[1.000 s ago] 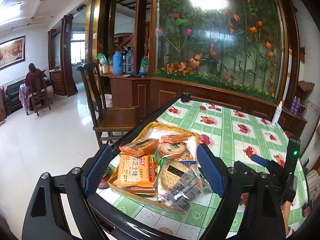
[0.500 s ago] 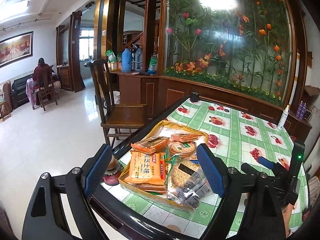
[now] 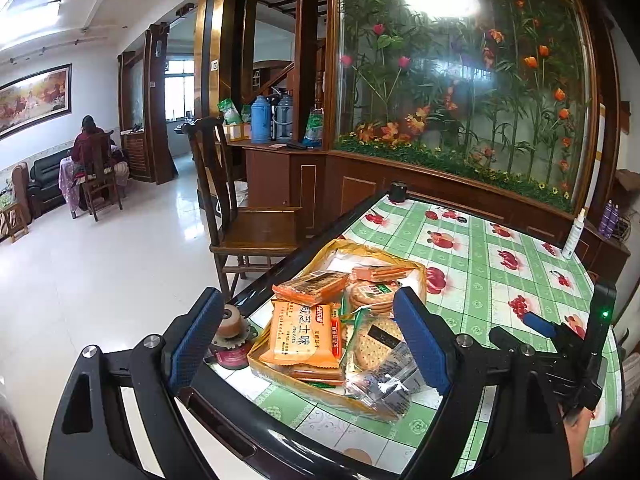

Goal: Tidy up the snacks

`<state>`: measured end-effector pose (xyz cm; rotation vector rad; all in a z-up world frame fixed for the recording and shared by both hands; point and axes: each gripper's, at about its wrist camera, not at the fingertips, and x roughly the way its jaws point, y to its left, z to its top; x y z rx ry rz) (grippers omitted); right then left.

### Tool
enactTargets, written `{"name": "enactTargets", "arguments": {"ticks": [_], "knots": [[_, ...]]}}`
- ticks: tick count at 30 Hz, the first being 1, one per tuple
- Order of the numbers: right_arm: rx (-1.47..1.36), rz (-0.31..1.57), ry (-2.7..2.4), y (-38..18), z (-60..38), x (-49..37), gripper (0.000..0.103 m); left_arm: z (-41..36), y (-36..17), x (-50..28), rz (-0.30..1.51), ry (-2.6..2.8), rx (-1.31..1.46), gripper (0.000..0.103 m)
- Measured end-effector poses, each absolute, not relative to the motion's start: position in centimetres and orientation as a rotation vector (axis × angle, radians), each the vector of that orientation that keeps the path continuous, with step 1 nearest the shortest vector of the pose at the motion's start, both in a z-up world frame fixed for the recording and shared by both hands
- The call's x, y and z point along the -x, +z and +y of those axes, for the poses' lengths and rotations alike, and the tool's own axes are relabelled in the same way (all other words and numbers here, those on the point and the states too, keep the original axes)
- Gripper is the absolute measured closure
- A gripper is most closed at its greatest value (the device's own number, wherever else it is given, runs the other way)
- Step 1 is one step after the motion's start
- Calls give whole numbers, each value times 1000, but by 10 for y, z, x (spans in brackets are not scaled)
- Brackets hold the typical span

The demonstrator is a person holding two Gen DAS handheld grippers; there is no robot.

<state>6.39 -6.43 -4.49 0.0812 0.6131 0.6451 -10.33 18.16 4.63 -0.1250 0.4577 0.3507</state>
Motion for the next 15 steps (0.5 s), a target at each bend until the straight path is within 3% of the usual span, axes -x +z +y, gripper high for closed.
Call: {"name": "enactTargets", "arguments": {"ticks": [15], "knots": [[-79,612,644,-45,-63,-63,2,187,45,105,468,370,119,16]]}}
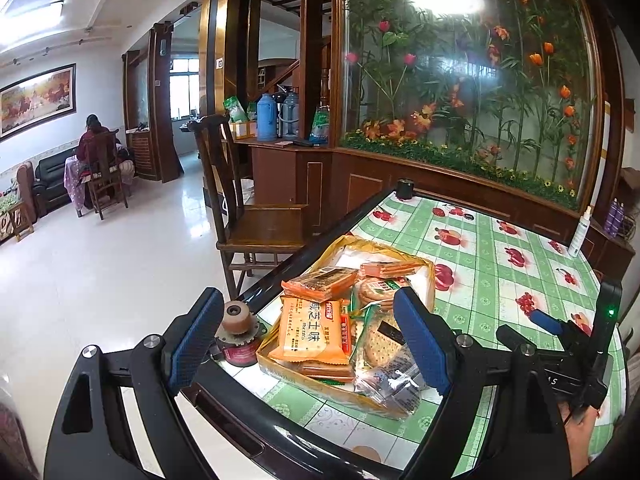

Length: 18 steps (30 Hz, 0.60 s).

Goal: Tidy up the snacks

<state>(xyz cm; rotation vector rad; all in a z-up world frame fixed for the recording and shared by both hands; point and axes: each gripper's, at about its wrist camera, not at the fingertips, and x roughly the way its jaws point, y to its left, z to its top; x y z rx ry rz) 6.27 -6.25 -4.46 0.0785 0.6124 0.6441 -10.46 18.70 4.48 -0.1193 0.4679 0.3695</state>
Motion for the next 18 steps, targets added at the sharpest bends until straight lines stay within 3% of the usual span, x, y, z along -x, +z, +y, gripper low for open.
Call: {"name": "enactTargets", "arguments": {"ticks": [18], "knots": [[-65,614,647,-46,-64,-63,2,195,43,112,472,388,136,16]]}}
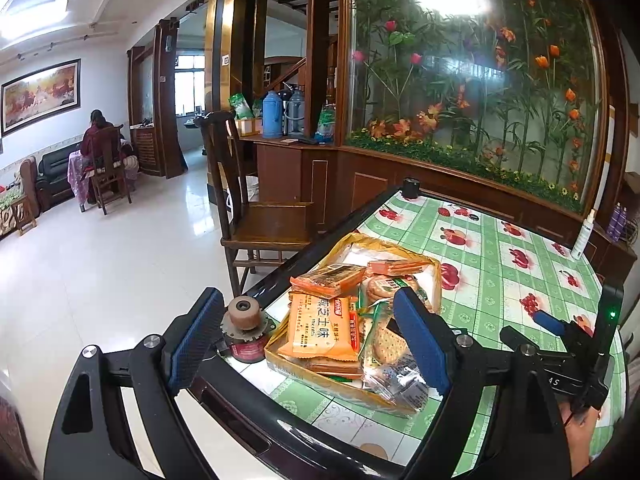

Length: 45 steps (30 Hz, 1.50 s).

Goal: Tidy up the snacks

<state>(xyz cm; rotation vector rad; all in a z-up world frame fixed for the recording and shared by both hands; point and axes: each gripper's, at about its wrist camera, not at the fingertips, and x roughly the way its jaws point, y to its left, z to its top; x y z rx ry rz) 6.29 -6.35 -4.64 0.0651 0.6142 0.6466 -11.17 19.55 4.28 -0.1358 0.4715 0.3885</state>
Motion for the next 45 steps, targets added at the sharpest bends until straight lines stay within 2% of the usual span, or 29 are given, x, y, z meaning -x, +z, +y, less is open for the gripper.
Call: {"name": "enactTargets", "arguments": {"ticks": [38,45], "knots": [[-19,604,671,-45,-71,-60,2,200,42,111,472,407,153,16],[-19,603,671,-45,-69,-60,2,190,41,111,454,436,73,16]]}}
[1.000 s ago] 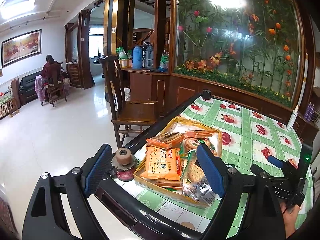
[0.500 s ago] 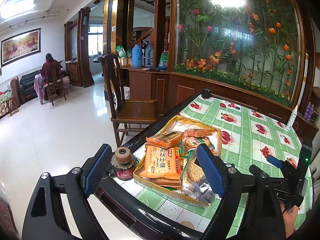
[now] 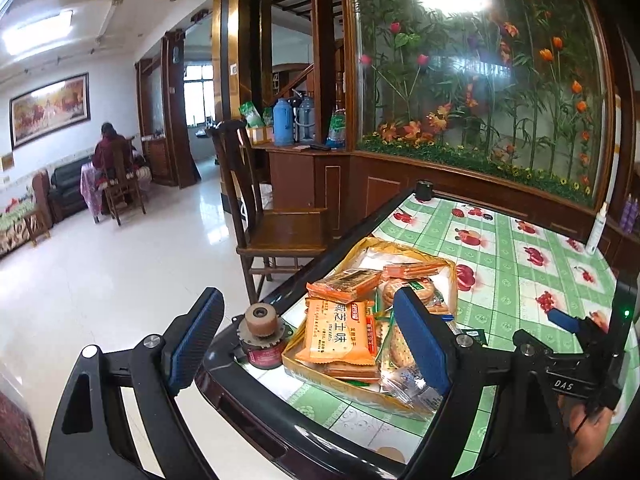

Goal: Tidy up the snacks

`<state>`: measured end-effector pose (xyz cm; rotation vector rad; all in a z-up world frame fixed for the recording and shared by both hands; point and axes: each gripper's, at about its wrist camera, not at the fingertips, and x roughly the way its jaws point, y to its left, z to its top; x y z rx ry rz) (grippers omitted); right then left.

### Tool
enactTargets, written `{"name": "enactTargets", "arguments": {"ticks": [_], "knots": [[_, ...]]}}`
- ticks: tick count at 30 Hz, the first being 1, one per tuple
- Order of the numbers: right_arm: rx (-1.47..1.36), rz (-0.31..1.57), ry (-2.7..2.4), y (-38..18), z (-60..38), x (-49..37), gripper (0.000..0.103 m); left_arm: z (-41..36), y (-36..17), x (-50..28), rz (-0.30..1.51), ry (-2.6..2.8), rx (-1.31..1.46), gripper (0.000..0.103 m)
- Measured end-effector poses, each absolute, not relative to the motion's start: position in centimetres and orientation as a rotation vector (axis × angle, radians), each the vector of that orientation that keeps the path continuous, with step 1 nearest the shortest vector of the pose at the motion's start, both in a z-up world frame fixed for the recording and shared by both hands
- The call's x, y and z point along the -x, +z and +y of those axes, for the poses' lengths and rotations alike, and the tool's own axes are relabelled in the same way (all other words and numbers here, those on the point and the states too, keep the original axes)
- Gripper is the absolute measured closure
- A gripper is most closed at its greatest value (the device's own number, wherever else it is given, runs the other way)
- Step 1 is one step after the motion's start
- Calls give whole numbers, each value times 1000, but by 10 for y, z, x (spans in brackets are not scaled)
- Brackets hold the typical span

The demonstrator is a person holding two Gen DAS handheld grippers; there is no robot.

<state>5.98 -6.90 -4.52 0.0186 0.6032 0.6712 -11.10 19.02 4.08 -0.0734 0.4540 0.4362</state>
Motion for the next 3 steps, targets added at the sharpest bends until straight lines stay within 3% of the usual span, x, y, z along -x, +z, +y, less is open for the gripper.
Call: {"name": "enactTargets", "arguments": {"ticks": [3], "knots": [[-17,600,672,-45,-68,-59,2,189,41,110,461,417,80,16]]}}
